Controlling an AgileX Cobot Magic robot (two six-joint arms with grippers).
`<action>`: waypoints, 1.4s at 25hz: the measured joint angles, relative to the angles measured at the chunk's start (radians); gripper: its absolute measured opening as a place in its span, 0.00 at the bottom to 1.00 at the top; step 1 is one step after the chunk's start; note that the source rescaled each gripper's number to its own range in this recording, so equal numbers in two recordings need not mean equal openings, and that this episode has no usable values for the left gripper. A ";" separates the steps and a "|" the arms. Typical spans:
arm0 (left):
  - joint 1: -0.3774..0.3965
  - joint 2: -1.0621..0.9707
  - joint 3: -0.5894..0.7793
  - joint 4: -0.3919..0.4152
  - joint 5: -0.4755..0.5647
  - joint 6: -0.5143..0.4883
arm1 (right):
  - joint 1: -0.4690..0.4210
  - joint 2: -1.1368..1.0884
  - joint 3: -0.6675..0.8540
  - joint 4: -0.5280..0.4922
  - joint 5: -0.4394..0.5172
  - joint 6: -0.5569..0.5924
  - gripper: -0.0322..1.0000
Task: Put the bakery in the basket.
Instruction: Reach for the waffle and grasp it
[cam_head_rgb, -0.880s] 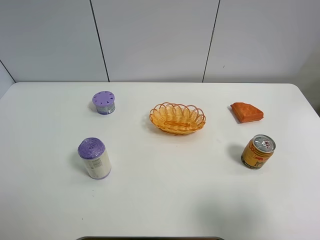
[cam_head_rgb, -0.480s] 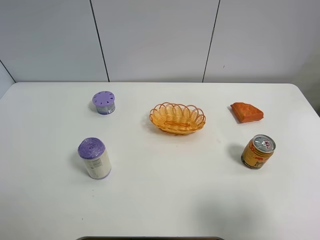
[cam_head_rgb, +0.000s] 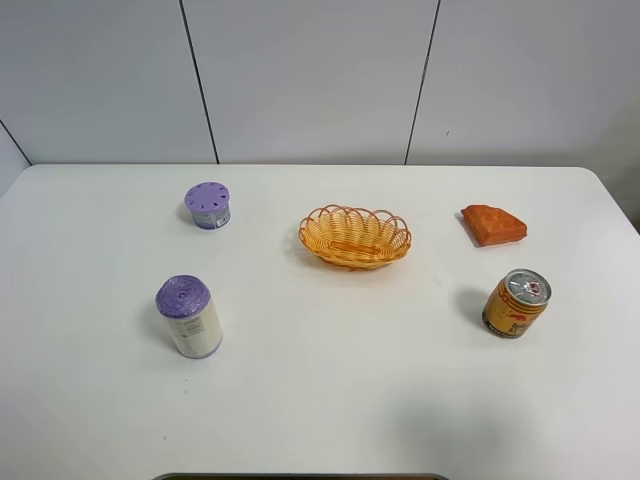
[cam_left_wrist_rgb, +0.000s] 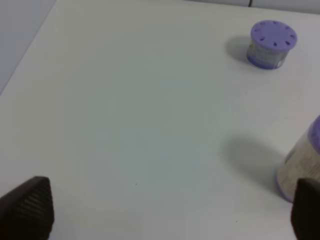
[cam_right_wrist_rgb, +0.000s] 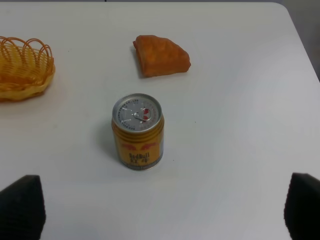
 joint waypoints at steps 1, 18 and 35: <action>0.000 0.000 0.000 0.000 0.000 0.000 | 0.000 0.000 0.000 0.000 0.000 0.001 0.85; 0.000 0.000 0.000 0.000 0.000 0.000 | 0.000 0.000 -0.001 0.009 -0.001 0.021 0.85; 0.000 0.000 0.000 0.000 0.000 0.000 | 0.000 0.482 -0.223 -0.008 -0.088 -0.009 0.85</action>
